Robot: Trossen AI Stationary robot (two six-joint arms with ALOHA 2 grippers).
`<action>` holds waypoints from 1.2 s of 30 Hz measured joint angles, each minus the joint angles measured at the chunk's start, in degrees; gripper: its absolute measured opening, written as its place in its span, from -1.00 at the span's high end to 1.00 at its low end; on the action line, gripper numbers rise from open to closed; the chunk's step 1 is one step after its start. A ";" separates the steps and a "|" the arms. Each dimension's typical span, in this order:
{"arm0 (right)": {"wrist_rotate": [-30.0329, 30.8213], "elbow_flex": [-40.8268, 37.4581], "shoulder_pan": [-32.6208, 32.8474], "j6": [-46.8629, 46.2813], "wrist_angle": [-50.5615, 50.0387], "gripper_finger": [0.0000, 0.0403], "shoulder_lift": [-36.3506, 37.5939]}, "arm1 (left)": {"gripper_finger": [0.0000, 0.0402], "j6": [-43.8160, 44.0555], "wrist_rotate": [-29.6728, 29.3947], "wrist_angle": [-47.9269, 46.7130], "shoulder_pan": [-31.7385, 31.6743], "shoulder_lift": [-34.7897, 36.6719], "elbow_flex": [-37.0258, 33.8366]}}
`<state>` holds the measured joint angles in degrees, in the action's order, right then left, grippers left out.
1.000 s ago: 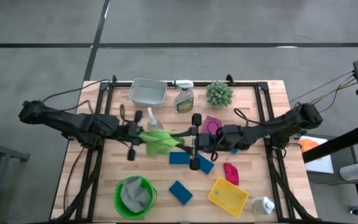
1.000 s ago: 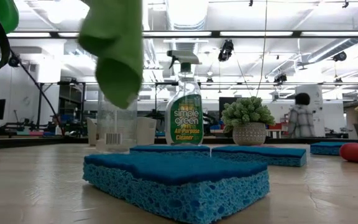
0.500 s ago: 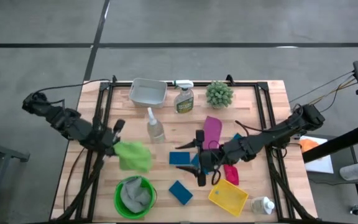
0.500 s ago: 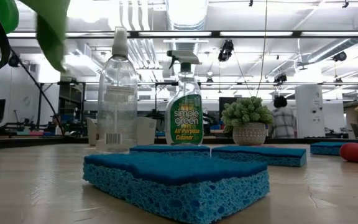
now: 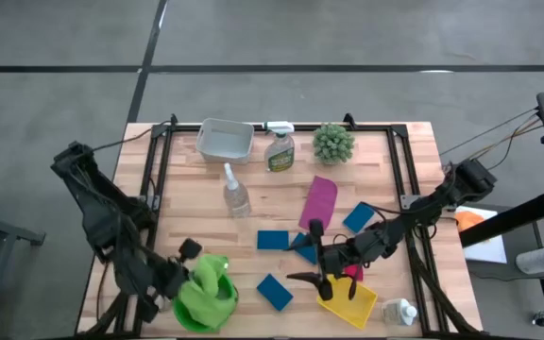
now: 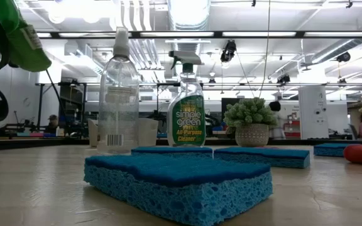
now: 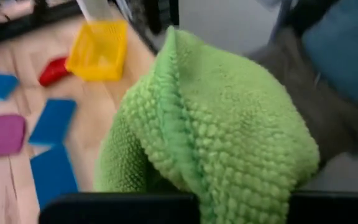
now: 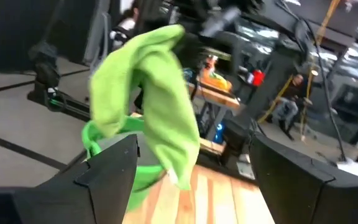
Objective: Pick & Place Kitchen Items
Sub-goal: Put the green microfiber cloth into the green basket
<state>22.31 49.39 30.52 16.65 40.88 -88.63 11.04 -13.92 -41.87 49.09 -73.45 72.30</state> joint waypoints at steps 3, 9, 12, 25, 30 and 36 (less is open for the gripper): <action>0.98 -1.61 0.00 -1.70 0.26 -0.49 0.89 | 1.00 1.92 -0.05 -6.68 -0.07 -4.50 2.70; 1.24 -1.99 0.15 -2.07 0.33 -0.49 1.14 | 1.00 6.79 -0.01 -14.43 -1.11 -9.87 3.30; 1.24 -1.99 0.13 -2.08 0.28 -0.49 1.14 | 1.00 8.71 0.30 -16.90 -1.51 -11.79 3.09; 1.27 -1.99 0.13 -2.98 -0.52 -0.49 1.14 | 1.00 6.93 8.25 -16.45 -2.69 -21.80 2.32; 1.27 -1.99 0.13 -3.20 -0.62 -0.49 1.14 | 0.80 6.00 8.40 -16.41 -2.74 -22.59 2.31; 1.27 -1.97 0.13 -3.24 -0.65 -0.49 1.14 | 0.24 5.88 8.42 -16.24 -2.67 -20.57 2.48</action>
<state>23.57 47.42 30.65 13.41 40.23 -87.48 16.91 -5.50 -58.11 46.41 -94.02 74.78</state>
